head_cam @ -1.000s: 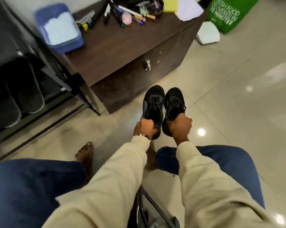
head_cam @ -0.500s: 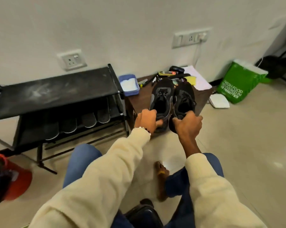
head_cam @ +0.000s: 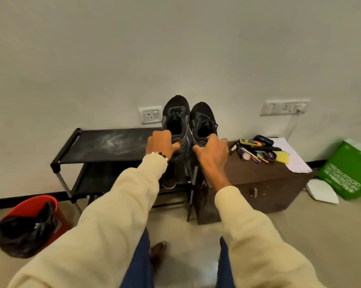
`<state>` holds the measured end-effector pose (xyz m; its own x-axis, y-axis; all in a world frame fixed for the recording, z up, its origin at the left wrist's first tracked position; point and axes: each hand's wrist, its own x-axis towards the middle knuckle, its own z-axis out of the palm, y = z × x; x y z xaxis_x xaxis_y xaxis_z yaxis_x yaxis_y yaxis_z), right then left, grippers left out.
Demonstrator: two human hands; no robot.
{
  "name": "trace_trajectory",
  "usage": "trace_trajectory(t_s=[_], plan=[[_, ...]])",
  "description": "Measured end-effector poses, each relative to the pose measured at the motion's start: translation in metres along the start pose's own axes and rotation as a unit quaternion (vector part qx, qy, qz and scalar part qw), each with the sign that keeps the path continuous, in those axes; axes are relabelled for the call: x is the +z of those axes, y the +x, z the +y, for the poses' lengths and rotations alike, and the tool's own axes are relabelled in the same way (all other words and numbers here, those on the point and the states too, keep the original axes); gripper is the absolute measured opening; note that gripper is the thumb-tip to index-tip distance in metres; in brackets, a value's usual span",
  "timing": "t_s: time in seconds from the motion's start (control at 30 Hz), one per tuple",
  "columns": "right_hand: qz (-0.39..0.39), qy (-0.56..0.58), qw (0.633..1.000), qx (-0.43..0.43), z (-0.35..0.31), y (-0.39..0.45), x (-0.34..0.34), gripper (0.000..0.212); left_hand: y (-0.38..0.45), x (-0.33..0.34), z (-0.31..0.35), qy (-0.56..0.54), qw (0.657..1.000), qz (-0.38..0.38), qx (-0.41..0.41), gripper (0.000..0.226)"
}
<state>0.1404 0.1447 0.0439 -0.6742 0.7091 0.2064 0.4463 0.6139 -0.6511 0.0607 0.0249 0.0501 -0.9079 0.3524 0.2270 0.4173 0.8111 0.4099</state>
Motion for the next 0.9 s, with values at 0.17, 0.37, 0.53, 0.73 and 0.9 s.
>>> trace_trajectory(t_s=[0.17,0.37,0.53,0.73,0.9], plan=[[-0.035,0.000,0.998,-0.061,-0.033,0.029,0.033,0.042,0.032,-0.008,-0.033,0.020,0.999,0.011,-0.048,0.028],[-0.064,-0.015,0.995,-0.080,-0.043,0.058,0.084,0.041,0.065,0.009,-0.067,0.046,0.995,-0.011,-0.091,0.028],[-0.078,-0.034,0.993,-0.078,-0.033,0.070,0.115,0.040,0.075,0.035,-0.079,0.053,0.993,-0.033,-0.100,0.029],[-0.101,-0.056,0.990,-0.082,-0.020,0.080,0.130,0.042,0.078,0.060,-0.081,0.047,0.993,-0.032,-0.106,0.029],[-0.104,-0.067,0.987,-0.100,-0.020,0.081,0.135,0.043,0.083,0.061,-0.079,0.056,0.993,-0.031,-0.095,0.028]])
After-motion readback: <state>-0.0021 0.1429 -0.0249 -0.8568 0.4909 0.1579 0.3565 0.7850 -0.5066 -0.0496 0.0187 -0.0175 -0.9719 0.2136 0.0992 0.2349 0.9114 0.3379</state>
